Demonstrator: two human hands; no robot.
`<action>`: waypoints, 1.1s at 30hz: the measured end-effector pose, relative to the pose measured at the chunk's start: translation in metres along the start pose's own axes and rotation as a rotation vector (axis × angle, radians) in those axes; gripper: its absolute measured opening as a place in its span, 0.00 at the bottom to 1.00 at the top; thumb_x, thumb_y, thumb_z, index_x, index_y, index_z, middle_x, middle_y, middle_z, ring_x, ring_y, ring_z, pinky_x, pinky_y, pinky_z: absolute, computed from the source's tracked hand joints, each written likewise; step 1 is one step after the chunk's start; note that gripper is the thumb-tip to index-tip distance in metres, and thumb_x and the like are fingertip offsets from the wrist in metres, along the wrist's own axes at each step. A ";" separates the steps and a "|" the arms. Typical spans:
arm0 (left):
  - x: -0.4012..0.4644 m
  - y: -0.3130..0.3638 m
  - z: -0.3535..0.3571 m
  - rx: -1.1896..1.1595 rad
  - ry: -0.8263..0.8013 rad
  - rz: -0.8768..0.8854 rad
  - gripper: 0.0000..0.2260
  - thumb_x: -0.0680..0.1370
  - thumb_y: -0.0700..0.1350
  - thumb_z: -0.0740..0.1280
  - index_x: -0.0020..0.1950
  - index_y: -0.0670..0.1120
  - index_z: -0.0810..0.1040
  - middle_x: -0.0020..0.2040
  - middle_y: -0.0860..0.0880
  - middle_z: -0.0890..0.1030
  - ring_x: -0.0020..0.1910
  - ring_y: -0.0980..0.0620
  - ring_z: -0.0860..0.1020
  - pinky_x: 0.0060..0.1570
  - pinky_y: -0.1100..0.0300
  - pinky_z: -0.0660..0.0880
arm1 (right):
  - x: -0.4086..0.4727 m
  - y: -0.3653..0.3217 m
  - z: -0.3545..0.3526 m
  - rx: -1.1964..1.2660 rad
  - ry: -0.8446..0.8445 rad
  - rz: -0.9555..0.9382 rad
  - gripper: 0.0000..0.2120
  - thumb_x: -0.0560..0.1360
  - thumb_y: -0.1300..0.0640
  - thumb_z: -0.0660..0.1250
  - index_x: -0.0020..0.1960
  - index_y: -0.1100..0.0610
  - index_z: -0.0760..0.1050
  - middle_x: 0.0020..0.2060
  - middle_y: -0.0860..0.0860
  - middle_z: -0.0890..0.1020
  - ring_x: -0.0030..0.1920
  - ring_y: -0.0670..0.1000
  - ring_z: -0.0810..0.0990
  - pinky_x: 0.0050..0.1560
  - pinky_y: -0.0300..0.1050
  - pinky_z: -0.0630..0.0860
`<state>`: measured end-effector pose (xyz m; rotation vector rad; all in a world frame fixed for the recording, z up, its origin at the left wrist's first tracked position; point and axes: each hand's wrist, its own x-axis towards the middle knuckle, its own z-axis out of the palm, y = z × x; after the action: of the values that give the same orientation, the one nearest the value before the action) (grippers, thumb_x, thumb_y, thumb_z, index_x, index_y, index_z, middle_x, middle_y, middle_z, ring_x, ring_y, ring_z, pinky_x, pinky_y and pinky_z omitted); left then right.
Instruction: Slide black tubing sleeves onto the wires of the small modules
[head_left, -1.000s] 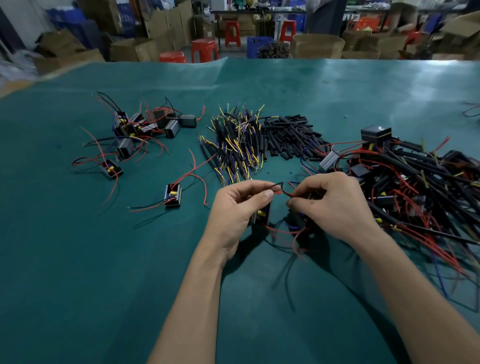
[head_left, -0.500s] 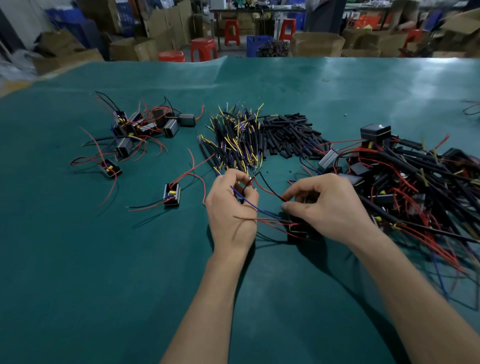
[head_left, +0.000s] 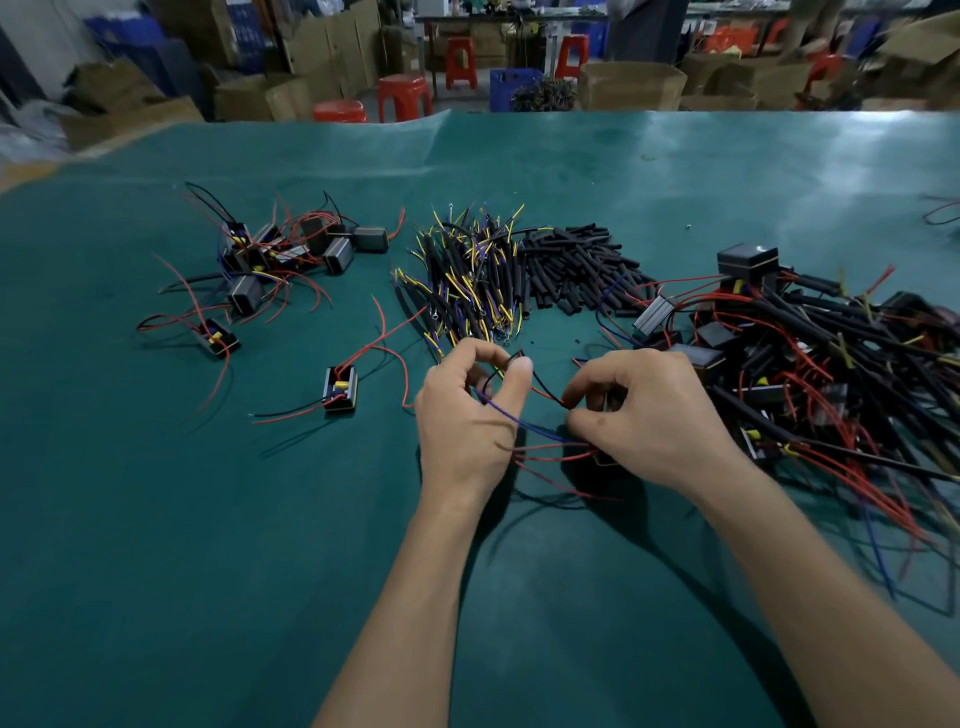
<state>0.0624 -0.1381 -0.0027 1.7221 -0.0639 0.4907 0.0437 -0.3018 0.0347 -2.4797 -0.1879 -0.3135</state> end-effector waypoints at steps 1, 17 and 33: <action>0.000 -0.001 0.000 -0.004 0.003 -0.005 0.08 0.74 0.51 0.71 0.40 0.49 0.78 0.30 0.46 0.70 0.31 0.52 0.66 0.34 0.55 0.66 | -0.001 -0.002 0.000 -0.010 0.003 -0.002 0.04 0.63 0.48 0.70 0.37 0.44 0.81 0.29 0.43 0.80 0.35 0.48 0.79 0.41 0.51 0.80; -0.002 0.006 0.000 -0.054 -0.075 -0.007 0.08 0.76 0.38 0.69 0.42 0.51 0.78 0.32 0.39 0.79 0.30 0.42 0.74 0.33 0.54 0.73 | 0.000 -0.008 0.025 0.162 0.178 -0.100 0.02 0.72 0.56 0.77 0.42 0.51 0.84 0.35 0.45 0.81 0.37 0.47 0.78 0.43 0.47 0.76; 0.001 -0.001 0.000 -0.067 -0.114 -0.028 0.05 0.77 0.42 0.70 0.43 0.49 0.76 0.26 0.54 0.65 0.25 0.57 0.61 0.28 0.61 0.61 | -0.001 -0.010 0.030 0.368 0.185 -0.057 0.07 0.74 0.59 0.74 0.39 0.52 0.78 0.32 0.48 0.80 0.33 0.52 0.77 0.37 0.50 0.74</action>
<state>0.0640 -0.1378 -0.0030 1.6815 -0.1358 0.3654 0.0456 -0.2758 0.0167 -2.0730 -0.2183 -0.4837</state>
